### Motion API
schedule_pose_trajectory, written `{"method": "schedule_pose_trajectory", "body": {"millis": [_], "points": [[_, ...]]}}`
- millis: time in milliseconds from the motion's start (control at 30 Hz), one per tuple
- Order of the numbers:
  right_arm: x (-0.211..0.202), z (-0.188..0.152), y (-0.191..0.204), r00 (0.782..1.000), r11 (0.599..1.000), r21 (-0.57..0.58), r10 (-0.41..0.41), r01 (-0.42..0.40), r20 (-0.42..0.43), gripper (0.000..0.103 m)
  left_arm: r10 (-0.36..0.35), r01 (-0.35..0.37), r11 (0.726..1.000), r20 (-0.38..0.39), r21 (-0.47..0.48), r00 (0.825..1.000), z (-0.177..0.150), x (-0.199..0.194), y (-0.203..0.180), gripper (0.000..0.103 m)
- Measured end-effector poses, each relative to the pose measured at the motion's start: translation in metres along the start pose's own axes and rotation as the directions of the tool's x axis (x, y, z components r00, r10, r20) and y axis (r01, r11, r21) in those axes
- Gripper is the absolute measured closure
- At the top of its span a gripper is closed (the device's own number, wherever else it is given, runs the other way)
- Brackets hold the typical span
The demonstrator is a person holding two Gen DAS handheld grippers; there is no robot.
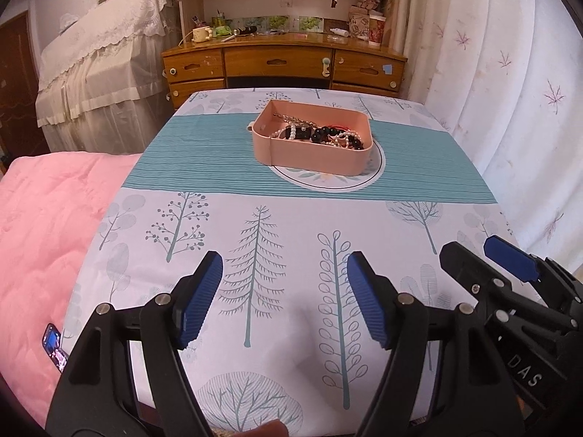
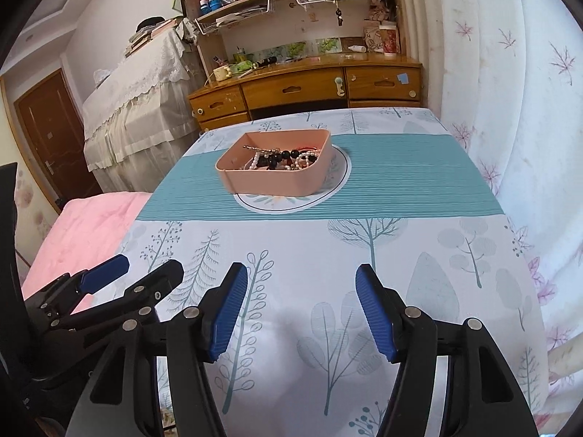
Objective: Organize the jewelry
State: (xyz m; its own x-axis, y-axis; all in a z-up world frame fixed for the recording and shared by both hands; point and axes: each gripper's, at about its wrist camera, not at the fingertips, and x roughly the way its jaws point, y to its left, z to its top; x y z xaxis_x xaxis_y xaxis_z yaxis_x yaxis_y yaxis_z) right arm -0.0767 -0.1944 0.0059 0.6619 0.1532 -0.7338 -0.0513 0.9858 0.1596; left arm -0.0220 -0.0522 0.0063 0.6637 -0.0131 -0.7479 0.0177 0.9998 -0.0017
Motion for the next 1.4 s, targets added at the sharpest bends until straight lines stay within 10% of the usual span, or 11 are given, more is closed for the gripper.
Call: {"method": "schedule_pose_trajectory", "body": {"millis": [1400], "points": [[0.008,0.005,-0.004,1.000,1.000,0.018,0.003,-0.002,-0.029,0.040,0.006,-0.006,1.000,-0.039,-0.007,0.999,-0.003,0.016,0.005,0.035]]}}
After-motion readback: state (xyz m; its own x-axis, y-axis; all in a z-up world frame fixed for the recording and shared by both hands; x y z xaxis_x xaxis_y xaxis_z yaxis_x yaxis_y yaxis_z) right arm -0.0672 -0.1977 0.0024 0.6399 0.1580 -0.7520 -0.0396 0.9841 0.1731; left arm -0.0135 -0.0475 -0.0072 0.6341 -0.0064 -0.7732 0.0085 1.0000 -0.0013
